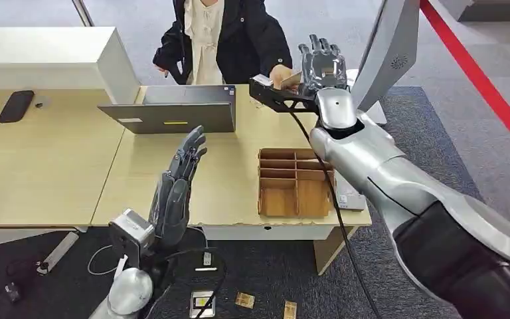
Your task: Pass the card to the sensor for recognition and then transmit it.
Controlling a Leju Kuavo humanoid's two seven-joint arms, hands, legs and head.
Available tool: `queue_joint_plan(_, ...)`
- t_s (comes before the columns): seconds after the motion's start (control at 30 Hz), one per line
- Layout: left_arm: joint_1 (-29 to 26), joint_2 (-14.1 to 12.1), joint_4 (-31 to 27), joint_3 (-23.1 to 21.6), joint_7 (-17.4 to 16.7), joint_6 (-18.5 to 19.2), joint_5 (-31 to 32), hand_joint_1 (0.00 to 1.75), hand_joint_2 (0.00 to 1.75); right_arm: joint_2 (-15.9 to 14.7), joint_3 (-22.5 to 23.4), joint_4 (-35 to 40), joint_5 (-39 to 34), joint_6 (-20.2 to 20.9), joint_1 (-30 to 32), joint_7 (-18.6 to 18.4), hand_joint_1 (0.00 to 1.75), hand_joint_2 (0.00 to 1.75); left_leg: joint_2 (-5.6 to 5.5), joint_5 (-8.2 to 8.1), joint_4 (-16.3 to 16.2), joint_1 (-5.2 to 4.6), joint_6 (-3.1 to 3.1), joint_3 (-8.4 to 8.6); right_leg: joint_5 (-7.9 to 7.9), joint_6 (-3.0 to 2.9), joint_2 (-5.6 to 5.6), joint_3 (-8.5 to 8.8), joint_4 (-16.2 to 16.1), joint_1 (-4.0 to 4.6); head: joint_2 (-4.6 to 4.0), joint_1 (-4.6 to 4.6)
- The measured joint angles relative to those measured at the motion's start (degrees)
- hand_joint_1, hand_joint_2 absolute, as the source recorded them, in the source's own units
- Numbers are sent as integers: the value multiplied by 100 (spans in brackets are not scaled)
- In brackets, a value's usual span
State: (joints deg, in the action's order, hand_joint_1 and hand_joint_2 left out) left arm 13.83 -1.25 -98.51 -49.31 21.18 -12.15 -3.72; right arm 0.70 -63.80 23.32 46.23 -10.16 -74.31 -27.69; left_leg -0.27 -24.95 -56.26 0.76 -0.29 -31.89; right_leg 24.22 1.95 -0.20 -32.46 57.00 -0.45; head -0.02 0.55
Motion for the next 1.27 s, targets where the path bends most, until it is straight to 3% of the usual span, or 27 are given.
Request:
queue_joint_plan(0.2,13,2,31,0,-15,33,-33,0,0,-50,13,0,-190,-200,0,50,0,175,0,0,0,0,0,0,0,0,0,0,0,0,0,2)
queue_joint_plan(0.37,12,0,28,2,-31,-44,13,0,0,-103,177,123,-654,-1142,22,588,0,175,0,0,0,0,0,0,0,0,0,1,0,0,0,2)
queue_joint_plan(0.43,9,0,28,4,-39,-123,48,0,0,-140,273,339,-923,-1609,93,960,0,175,0,0,0,0,0,0,0,0,0,1,0,0,0,2)
queue_joint_plan(0.5,1,0,28,11,-55,-179,70,0,0,-181,387,642,-1233,-1941,228,1305,0,175,0,0,0,1,0,0,0,0,0,1,0,1,0,2)
queue_joint_plan(0.67,-95,-11,20,17,-55,-446,223,0,0,-361,700,1894,-1937,-2534,860,1723,0,175,-1,0,0,3,0,2,0,0,0,3,0,3,0,2)
queue_joint_plan(0.97,-181,-90,-85,28,-55,-1007,374,0,0,-789,1370,4720,-3579,-2651,2761,2554,0,175,-3,-1,0,1,0,4,1,0,-1,3,-1,2,0,0)
queue_joint_plan(1.13,-268,-157,-218,28,-188,-1250,448,0,0,-994,1748,5767,-4917,-2538,3687,3195,0,175,-3,-2,1,1,0,2,1,0,-1,3,-3,2,0,0)
queue_joint_plan(1.27,-380,-225,-326,28,-238,-1237,446,0,0,-1071,1983,6346,-5176,-2472,4351,3537,0,175,-3,-3,1,1,1,1,1,0,-1,2,-3,1,0,0)
